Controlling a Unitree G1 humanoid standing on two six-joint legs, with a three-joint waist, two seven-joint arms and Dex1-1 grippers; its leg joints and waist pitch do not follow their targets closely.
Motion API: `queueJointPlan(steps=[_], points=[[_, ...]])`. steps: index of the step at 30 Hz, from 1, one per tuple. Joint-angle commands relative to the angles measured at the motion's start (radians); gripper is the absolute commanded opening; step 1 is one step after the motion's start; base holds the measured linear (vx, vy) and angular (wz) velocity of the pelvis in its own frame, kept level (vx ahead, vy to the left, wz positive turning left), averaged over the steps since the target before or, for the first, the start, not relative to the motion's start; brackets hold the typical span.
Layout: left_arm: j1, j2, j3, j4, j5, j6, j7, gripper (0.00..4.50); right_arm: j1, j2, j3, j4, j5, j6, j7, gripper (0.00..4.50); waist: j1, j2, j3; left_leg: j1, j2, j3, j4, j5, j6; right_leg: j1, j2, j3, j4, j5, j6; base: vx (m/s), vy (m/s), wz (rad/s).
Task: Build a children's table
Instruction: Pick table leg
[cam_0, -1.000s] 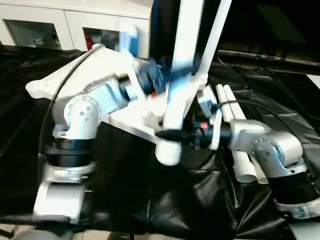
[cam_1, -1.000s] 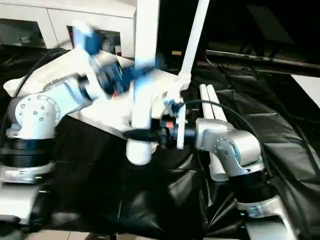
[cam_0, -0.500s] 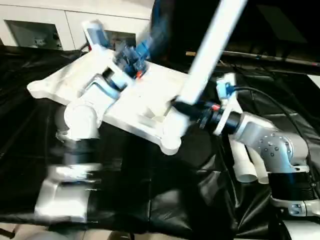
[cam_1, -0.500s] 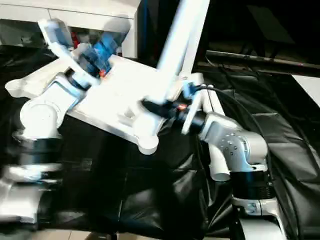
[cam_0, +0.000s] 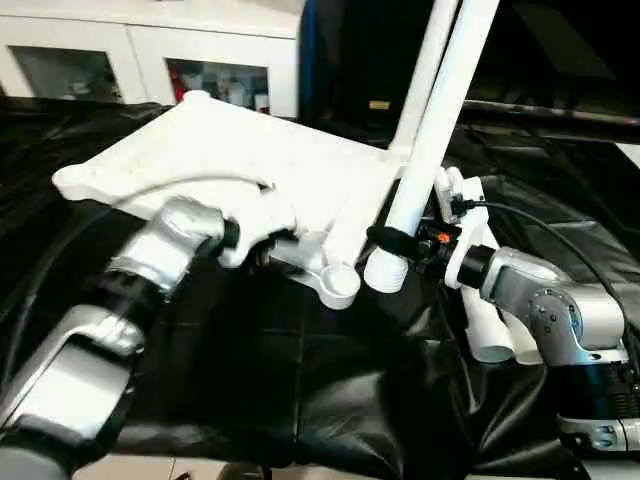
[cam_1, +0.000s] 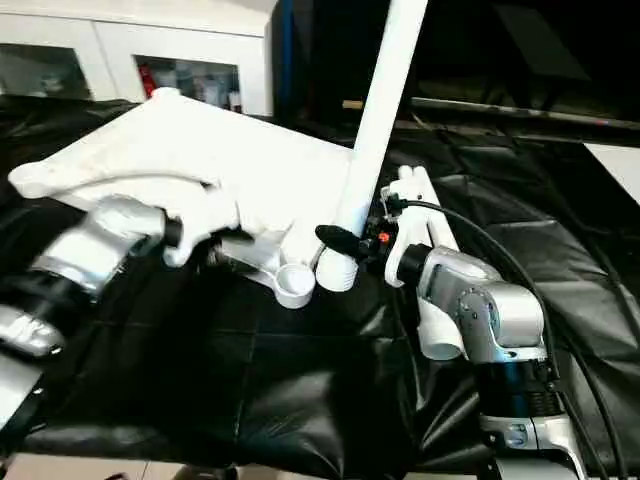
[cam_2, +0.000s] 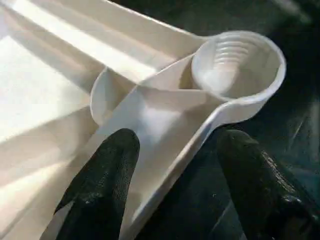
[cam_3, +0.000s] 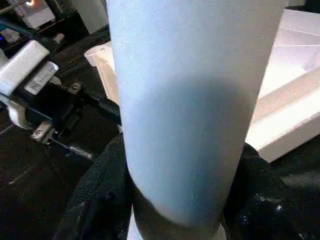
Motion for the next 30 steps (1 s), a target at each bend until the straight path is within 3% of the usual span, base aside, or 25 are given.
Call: queueJointPlan(steps=[1, 6, 7, 16, 17, 19, 26, 30], points=[[-0.047, -0.011, -0.028, 0.070, 0.054, -0.049, 0.006, 2.99, 0.003, -0.008, 0.002, -0.036, -0.010, -0.012, -0.003, 1.90, -0.004, 0.022, -0.083, 0.029, 0.056, -0.021, -0.070, -0.160, -0.059, 0.047, -0.096, 0.052, -0.073, -0.003, -0.221, 0.000, 0.000, 0.00], [-0.078, -0.031, -0.031, 0.158, 0.083, -0.083, 0.043, 2.99, 0.010, -0.009, 0.003, -0.043, -0.011, -0.009, -0.005, 1.90, -0.003, 0.020, -0.086, 0.026, 0.058, -0.024, -0.069, -0.146, -0.048, 0.053, -0.100, 0.051, -0.067, 0.025, -0.236, 0.000, 0.000, 0.00], [-0.095, -0.050, -0.017, 0.209, 0.091, -0.096, 0.068, 2.70, 0.013, -0.009, 0.008, -0.045, -0.015, -0.010, -0.005, 1.90, -0.004, 0.020, -0.085, 0.025, 0.058, -0.023, -0.067, -0.142, -0.043, 0.053, -0.100, 0.051, -0.067, 0.030, -0.242, 0.000, 0.000, 0.00], [-0.136, -0.104, -0.004, 0.348, 0.128, -0.150, 0.089, 1.96, 0.017, -0.009, 0.025, -0.047, -0.029, -0.012, 0.000, 1.90, 0.001, 0.021, -0.083, 0.027, 0.060, -0.024, -0.069, -0.167, -0.038, 0.053, -0.104, 0.052, -0.074, -0.013, -0.248, 0.000, 0.000, 0.00], [-0.139, -0.106, -0.002, 0.354, 0.129, -0.150, 0.086, 1.74, 0.017, -0.009, 0.026, -0.046, -0.031, -0.013, 0.001, 1.90, 0.000, 0.020, -0.082, 0.026, 0.059, -0.024, -0.069, -0.165, -0.037, 0.053, -0.104, 0.052, -0.075, -0.016, -0.247, 0.000, 0.000, 0.00], [-0.148, -0.111, 0.000, 0.376, 0.133, -0.150, 0.079, 1.70, 0.019, -0.010, 0.033, -0.046, -0.036, -0.016, 0.002, 1.90, 0.000, 0.024, -0.083, 0.027, 0.061, -0.025, -0.070, -0.166, -0.038, 0.052, -0.105, 0.052, -0.075, -0.018, -0.247, 0.000, 0.000, 0.00], [-0.166, -0.117, -0.008, 0.429, 0.167, -0.158, 0.040, 1.12, 0.025, -0.014, 0.055, -0.050, -0.053, -0.027, 0.005, 1.90, 0.000, 0.023, -0.081, 0.026, 0.060, -0.026, -0.070, -0.176, -0.035, 0.052, -0.105, 0.052, -0.078, -0.028, -0.250, 0.000, 0.000, 0.00], [-0.176, -0.118, -0.016, 0.440, 0.173, -0.114, -0.061, 0.83, 0.024, -0.017, 0.059, -0.044, -0.065, -0.035, 0.010, 1.90, -0.002, 0.024, -0.080, 0.028, 0.061, -0.026, -0.072, -0.186, -0.037, 0.051, -0.106, 0.052, -0.080, -0.050, -0.251, 0.000, 0.000, 0.00]])
